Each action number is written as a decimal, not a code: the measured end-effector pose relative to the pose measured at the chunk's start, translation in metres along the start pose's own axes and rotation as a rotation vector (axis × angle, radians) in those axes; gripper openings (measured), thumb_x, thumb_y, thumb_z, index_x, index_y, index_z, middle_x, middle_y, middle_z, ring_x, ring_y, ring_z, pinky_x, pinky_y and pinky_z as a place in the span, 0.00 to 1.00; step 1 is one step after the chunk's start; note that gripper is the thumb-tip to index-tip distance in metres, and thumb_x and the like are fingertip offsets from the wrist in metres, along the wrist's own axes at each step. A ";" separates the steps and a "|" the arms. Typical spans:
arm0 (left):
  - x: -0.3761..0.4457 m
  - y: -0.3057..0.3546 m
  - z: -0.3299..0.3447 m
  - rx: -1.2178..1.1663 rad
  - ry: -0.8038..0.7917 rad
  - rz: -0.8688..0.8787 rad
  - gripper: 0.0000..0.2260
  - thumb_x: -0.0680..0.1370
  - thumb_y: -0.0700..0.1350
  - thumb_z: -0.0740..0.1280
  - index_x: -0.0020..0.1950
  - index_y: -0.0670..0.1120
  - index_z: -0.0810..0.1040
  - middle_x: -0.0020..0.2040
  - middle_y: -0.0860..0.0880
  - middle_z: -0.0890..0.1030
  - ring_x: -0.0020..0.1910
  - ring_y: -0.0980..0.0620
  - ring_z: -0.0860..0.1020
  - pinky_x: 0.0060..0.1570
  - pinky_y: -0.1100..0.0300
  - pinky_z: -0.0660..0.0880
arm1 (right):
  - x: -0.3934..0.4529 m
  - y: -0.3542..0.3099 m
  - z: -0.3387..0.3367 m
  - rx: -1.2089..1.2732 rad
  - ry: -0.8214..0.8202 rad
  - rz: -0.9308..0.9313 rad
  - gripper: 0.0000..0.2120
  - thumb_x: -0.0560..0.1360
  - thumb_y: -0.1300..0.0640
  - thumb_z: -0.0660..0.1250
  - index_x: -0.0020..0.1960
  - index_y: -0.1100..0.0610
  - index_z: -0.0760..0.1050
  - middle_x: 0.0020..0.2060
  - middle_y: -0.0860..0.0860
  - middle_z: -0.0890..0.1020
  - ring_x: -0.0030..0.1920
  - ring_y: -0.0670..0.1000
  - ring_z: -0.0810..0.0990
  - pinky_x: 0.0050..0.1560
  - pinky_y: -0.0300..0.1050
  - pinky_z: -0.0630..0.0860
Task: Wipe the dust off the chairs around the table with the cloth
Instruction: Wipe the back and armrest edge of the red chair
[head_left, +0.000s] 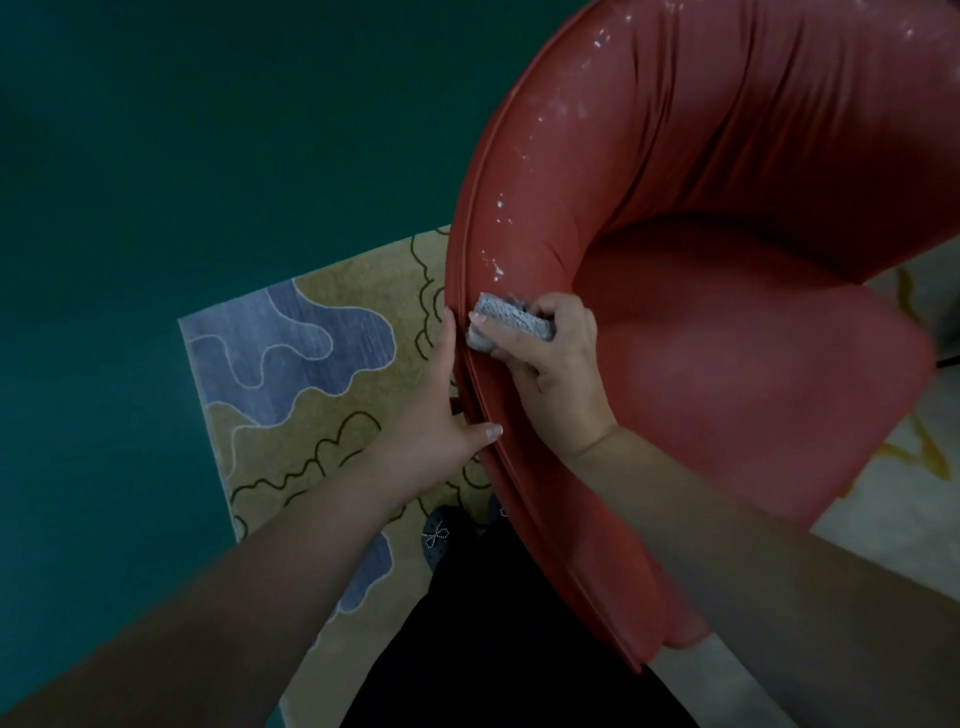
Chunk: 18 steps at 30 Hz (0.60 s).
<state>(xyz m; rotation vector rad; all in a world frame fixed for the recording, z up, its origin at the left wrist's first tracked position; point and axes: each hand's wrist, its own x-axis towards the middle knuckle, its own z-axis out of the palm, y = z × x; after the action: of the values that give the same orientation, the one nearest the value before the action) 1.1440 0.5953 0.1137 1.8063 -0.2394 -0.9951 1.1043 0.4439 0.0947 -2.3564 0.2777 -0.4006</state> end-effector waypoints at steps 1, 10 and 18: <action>0.001 0.000 -0.001 -0.013 -0.003 -0.011 0.51 0.73 0.36 0.72 0.75 0.66 0.37 0.72 0.67 0.57 0.68 0.53 0.72 0.61 0.48 0.75 | -0.009 0.003 -0.002 -0.009 -0.007 -0.012 0.16 0.75 0.64 0.68 0.58 0.49 0.81 0.51 0.58 0.72 0.52 0.60 0.70 0.55 0.42 0.69; 0.015 0.011 -0.011 0.002 0.017 0.004 0.50 0.74 0.35 0.71 0.76 0.65 0.39 0.77 0.60 0.56 0.66 0.54 0.73 0.59 0.48 0.77 | 0.039 0.006 0.004 0.000 0.004 -0.031 0.14 0.75 0.61 0.69 0.56 0.47 0.82 0.50 0.59 0.73 0.51 0.59 0.69 0.54 0.52 0.72; 0.033 0.011 -0.029 -0.003 -0.050 -0.032 0.50 0.72 0.36 0.73 0.76 0.67 0.41 0.68 0.69 0.60 0.57 0.66 0.77 0.50 0.62 0.78 | 0.025 0.004 -0.001 -0.019 -0.053 -0.065 0.14 0.73 0.63 0.70 0.55 0.49 0.83 0.49 0.60 0.74 0.50 0.62 0.71 0.53 0.53 0.75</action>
<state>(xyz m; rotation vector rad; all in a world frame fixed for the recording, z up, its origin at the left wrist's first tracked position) 1.1885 0.5909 0.1105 1.7886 -0.2401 -1.0641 1.1267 0.4324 0.0979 -2.3959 0.1809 -0.3679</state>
